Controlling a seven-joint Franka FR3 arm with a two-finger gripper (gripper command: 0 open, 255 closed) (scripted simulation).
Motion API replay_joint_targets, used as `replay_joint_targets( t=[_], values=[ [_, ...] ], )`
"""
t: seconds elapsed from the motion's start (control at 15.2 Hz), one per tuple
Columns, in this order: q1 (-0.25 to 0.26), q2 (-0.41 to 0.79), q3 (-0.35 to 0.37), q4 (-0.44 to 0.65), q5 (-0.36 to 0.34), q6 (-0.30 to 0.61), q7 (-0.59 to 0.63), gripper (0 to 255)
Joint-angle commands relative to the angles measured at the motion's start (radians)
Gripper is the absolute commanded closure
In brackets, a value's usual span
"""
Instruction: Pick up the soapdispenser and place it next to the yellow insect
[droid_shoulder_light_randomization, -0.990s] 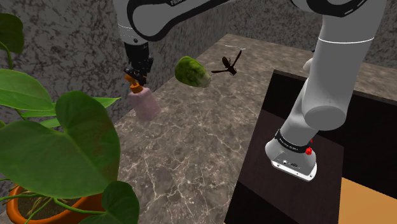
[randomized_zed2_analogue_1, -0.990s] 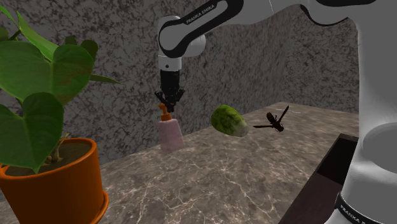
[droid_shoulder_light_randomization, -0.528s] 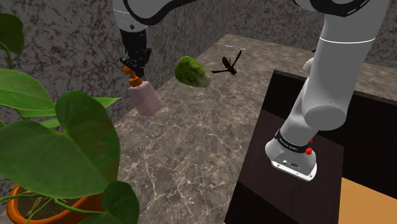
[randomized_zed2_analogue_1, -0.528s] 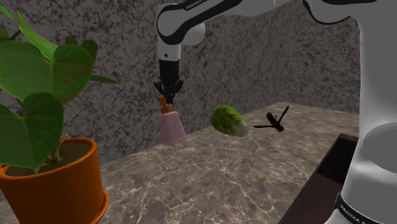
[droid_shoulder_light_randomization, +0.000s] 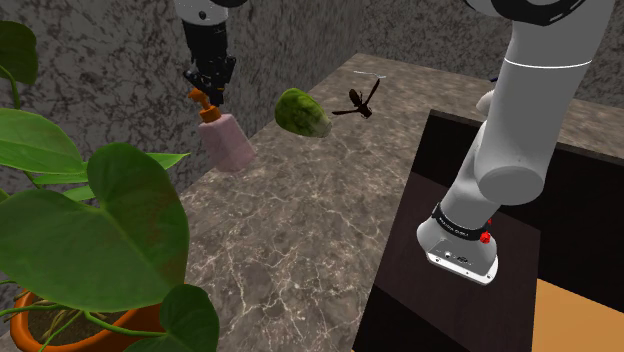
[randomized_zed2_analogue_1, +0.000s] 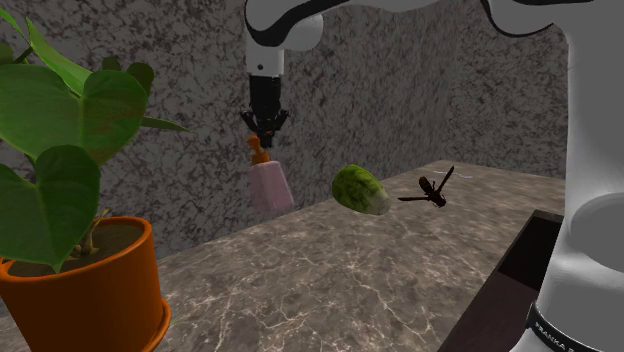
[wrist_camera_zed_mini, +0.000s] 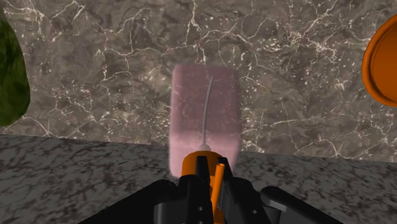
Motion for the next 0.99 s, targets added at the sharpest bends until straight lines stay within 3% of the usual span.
replay_joint_targets(
  t=[0.0,0.92],
  values=[
    [0.001,0.001,0.001,0.029,0.0,-0.028,-0.001,255],
    [0.017,0.034,0.005,0.263,-0.008,-0.231,-0.005,255]
  ],
)
